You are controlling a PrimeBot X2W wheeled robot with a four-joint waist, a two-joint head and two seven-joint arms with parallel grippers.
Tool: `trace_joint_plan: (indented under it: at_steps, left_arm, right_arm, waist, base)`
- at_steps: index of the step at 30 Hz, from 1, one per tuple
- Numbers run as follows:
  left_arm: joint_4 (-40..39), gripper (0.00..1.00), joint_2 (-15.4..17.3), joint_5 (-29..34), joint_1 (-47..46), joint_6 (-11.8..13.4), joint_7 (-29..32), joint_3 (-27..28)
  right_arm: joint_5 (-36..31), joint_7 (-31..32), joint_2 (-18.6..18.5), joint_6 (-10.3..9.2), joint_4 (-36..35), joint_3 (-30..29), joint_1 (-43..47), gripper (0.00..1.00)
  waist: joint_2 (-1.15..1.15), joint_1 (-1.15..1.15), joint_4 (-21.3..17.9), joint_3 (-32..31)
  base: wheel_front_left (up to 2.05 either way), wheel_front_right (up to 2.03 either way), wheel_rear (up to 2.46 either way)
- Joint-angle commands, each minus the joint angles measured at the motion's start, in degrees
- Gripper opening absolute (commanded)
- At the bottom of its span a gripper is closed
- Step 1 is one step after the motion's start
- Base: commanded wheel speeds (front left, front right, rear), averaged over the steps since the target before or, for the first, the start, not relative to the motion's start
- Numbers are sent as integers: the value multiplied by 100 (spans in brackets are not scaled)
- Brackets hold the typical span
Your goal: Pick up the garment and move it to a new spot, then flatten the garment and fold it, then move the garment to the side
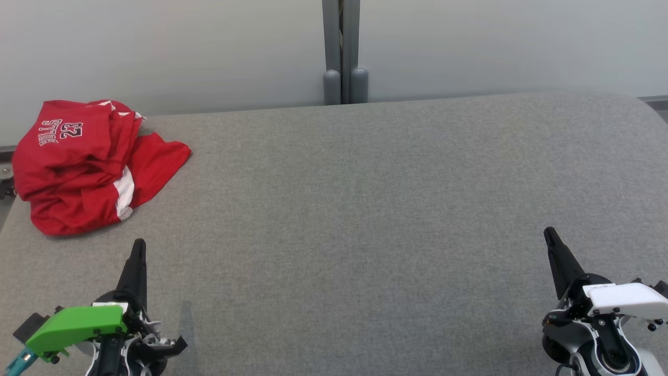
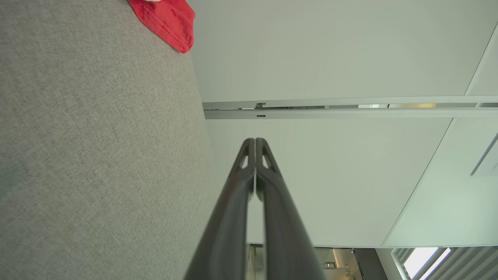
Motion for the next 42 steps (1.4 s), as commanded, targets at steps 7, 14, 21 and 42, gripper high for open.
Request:
trace_joint_plan:
  at_steps: [7, 14, 21, 42]
  left_arm:
    - [-18, 0, 45, -20, -89, 11, 11, 7]
    - [-18, 0, 45, -20, -90, 11, 11, 7]
    - [-18, 0, 45, -20, -90, 11, 11, 7]
    - [0, 100, 0, 0, 0, 0, -1, -1]
  right_arm:
    - [5, 20, -28, 0, -17, -10, -41, 0]
    - [5, 20, -28, 0, -17, -10, -41, 0]
    - [5, 20, -28, 0, -17, -10, -41, 0]
    - [-1, -1, 0, 0, 0, 1, 0, 100]
  waist:
    - [0, 0, 0, 0]
    - [0, 0, 0, 0]
    - [0, 0, 0, 0]
    - [0, 0, 0, 0]
  base:
    - [0, 0, 0]
    - [0, 0, 0]
    - [0, 0, 0]
    - [0, 0, 0]
